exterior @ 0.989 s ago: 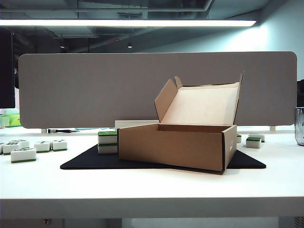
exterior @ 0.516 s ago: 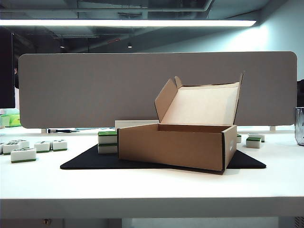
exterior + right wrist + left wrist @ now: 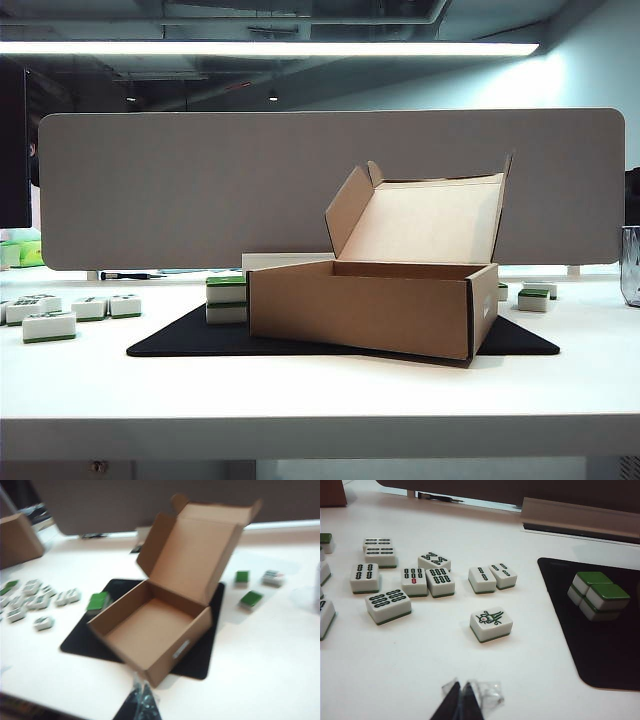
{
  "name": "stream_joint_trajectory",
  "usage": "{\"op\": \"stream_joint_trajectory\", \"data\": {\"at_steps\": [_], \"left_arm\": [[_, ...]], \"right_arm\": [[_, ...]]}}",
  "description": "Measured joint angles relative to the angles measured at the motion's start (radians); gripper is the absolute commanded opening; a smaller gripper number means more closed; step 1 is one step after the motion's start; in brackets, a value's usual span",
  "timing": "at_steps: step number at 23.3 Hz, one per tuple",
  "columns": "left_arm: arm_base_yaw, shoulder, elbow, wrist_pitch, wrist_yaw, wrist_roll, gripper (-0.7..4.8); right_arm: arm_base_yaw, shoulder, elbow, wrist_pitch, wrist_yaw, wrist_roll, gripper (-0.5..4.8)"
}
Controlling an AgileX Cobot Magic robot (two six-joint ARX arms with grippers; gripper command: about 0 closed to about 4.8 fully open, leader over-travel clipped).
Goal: Pick up four mahjong tiles and put them into the paper box.
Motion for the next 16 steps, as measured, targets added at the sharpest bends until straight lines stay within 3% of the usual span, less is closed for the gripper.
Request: {"op": "stream_joint_trajectory", "data": {"at_steps": [6,10,16], "left_arm": [[0.000,0.000,0.000,0.000,0.001,0.000,-0.06],[0.000,0.000,0.000,0.002,0.053,-0.004,-0.06],[0.000,0.001,0.079,-0.018,0.162,-0.080,-0.06]], "right_arm": [[0.014,0.065,0.031,-0.019,-0.171,-0.001,-0.02],[0.017,0.069,0.031,-0.023,-0.177,-0.004,-0.02],[0.017,0.069,0.031,-0.023,-0.177,-0.008,-0.01]]}}
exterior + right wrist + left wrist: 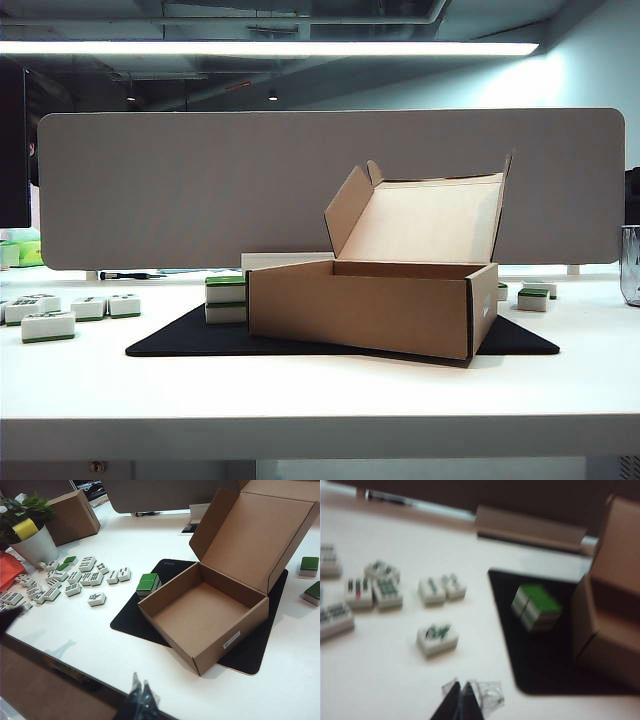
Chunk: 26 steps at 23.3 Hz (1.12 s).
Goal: Pick up four mahjong tiles and put them into the paper box.
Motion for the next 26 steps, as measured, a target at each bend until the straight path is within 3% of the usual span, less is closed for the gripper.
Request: {"op": "stream_joint_trajectory", "data": {"at_steps": [2,6,13,18,22,26], "left_arm": [[0.000,0.003,0.077,0.014,0.011,0.000,-0.06],[0.000,0.112,0.226,0.037,0.014,0.089,-0.06],[0.000,0.546,0.550,0.075,0.042,0.227,-0.06],[0.000,0.846,0.772,0.074,0.134,0.242,-0.06],[-0.002,1.087,0.966,0.036,0.249,0.256,-0.06],[-0.027,1.317,1.181,-0.102,0.264,0.275,-0.06]], "right_arm": [[0.000,0.000,0.000,0.000,0.000,0.000,-0.02],[0.000,0.000,0.000,0.000,0.000,0.000,-0.02],[0.000,0.000,0.000,0.000,0.000,0.000,-0.01],[-0.001,0.000,0.000,0.000,0.000,0.000,-0.01],[-0.003,0.000,0.000,-0.001,0.000,0.000,-0.01],[-0.003,0.000,0.000,-0.001,0.000,0.000,-0.02]]}}
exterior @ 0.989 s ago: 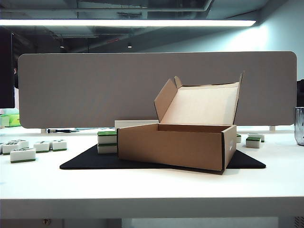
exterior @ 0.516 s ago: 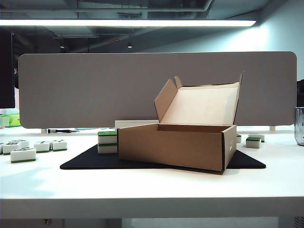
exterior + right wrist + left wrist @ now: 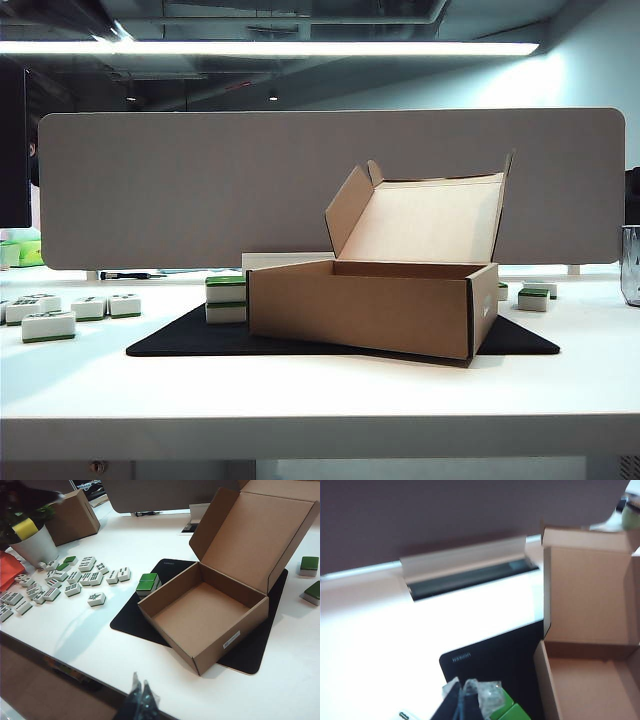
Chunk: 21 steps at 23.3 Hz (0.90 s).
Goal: Pick up four mahjong tiles and put them into the paper box.
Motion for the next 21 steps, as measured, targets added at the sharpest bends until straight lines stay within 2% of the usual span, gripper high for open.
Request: {"op": "stream_joint_trajectory", "data": {"at_steps": [8,9,11,14,19,21], "left_arm": [[-0.084,0.347,0.410,-0.321,-0.008,0.190,-0.05],[-0.106,0.407,0.495,-0.378,-0.037,0.224,-0.05],[-0.143,0.480,0.583,-0.441,-0.084,0.281,-0.04],[-0.183,0.535,0.628,-0.475,-0.103,0.356,0.06],[-0.234,0.586,0.632,-0.526,-0.176,0.512,1.07],[-0.241,0.610,0.632,-0.563,-0.196,0.571,1.64]], "right_arm": [[-0.001,0.000,0.000,-0.001,0.001,0.000,-0.02],[-0.001,0.000,0.000,-0.001,0.001,0.000,-0.02],[-0.001,0.000,0.000,-0.002,0.001,0.000,-0.01],[-0.001,0.000,0.000,-0.002,0.004,0.000,-0.02],[-0.001,0.000,0.000,-0.003,0.004,0.000,-0.01],[-0.001,0.000,0.000,-0.008,0.004,0.000,-0.02]]}}
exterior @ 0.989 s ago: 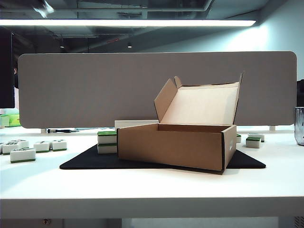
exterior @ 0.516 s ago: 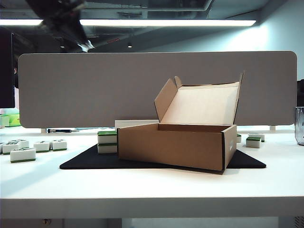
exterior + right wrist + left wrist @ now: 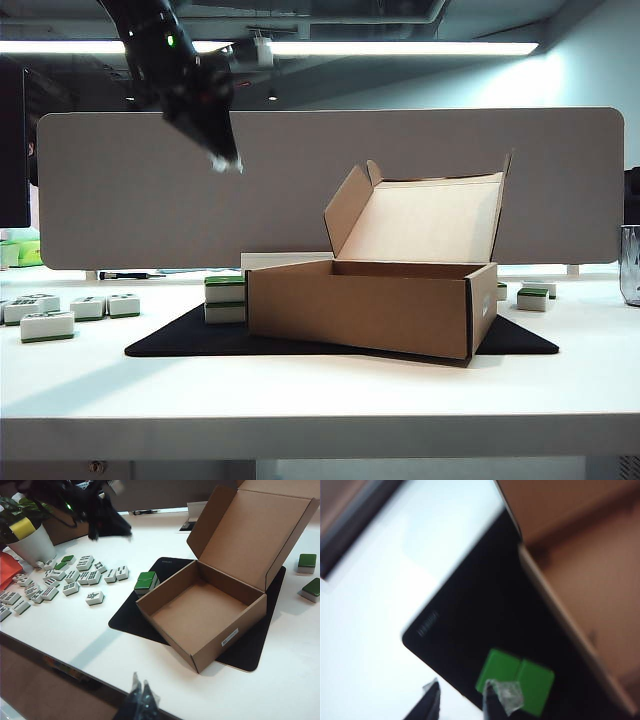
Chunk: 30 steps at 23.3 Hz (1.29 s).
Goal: Pick up four mahjong tiles and put them into the paper box.
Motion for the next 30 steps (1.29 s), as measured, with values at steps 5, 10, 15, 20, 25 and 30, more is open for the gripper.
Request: {"op": "stream_joint_trajectory", "data": {"at_steps": [5,10,15,20,25,30], "left_arm": [[0.006,0.074,-0.001,-0.057,-0.008,0.101,4.03],[0.002,0.125,0.000,-0.059,-0.008,0.182,4.79],[0.002,0.167,0.000,-0.062,-0.007,0.222,4.79],[0.002,0.204,0.000,-0.062,-0.007,0.226,4.79],[0.002,0.224,0.002,-0.059,0.011,0.226,4.79],[0.001,0.254,0.009,-0.045,0.050,0.225,4.79]], "right_arm": [[0.000,0.000,0.000,-0.004,0.000,0.000,-0.01],[0.000,0.000,0.000,-0.027,0.000,0.000,-0.01],[0.000,0.000,0.000,-0.038,0.000,0.000,-0.01],[0.000,0.000,0.000,-0.053,0.000,0.000,-0.01],[0.000,0.000,0.000,-0.053,0.000,0.000,-0.01],[0.000,0.000,0.000,-0.054,0.000,0.000,-0.01]]}}
